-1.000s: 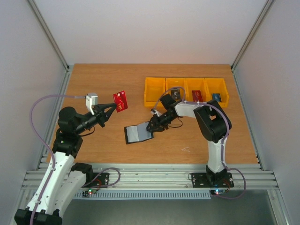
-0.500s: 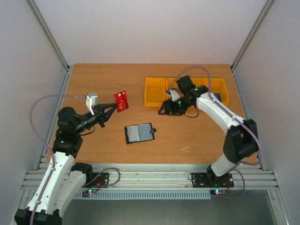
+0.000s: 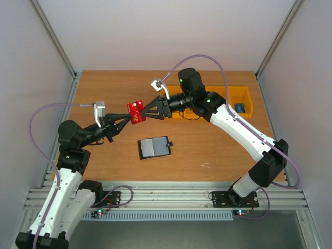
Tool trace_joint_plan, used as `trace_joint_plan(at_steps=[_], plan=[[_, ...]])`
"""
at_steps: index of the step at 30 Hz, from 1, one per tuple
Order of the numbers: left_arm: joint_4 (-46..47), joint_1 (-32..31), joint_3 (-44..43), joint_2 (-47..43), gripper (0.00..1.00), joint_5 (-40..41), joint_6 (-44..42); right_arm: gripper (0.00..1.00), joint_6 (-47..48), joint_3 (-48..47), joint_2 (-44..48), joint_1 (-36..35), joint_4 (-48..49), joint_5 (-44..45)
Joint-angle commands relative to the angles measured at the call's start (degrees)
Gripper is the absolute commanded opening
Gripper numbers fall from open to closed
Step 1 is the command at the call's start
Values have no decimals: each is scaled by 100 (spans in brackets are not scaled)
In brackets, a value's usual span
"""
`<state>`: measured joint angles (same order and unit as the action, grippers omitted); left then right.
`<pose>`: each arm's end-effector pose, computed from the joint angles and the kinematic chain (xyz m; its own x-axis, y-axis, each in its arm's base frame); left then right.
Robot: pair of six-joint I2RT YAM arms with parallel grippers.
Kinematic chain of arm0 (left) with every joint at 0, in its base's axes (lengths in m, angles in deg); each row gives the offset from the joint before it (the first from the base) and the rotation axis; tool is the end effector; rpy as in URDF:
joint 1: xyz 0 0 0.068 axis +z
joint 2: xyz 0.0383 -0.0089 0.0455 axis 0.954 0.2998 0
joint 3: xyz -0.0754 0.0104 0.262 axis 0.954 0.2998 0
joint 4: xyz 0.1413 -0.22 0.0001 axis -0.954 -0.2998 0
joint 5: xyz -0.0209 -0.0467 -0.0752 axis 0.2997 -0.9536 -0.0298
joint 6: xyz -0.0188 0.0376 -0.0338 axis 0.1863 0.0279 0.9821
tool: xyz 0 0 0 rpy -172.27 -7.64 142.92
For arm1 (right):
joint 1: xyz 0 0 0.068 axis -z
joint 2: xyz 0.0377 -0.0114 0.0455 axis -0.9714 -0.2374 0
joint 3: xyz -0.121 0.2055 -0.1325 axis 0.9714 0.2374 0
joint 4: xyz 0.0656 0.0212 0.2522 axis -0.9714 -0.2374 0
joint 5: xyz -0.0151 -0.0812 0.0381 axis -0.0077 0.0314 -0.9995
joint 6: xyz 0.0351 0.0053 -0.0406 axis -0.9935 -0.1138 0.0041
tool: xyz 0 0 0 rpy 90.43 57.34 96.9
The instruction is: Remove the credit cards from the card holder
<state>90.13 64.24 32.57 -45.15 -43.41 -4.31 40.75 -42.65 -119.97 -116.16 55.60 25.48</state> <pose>0.1448 -0.0504 0.3484 -0.2948 -0.2666 -0.9176 0.8419 0.3817 -0.3814 0.2492 0.2473 0.4005 -0.1404 -0.2388 -0.9609 -0.9770 -0.1236 0.1735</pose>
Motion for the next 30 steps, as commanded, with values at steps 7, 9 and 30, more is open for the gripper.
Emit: trace_joint_plan(at_steps=[7, 9, 30], plan=[[349, -3, -122, -40, 0, 11, 243, 1, -1, -260, -60, -111, 68, -403], [-71, -3, -118, -47, 6, 559, 227, 1, -70, -289, -29, 66, -110, -265], [-2556, 67, 1358, -400, 99, 4389, -1131, 1, 1931, -4482, -3825, 4273, -6990, 4819]])
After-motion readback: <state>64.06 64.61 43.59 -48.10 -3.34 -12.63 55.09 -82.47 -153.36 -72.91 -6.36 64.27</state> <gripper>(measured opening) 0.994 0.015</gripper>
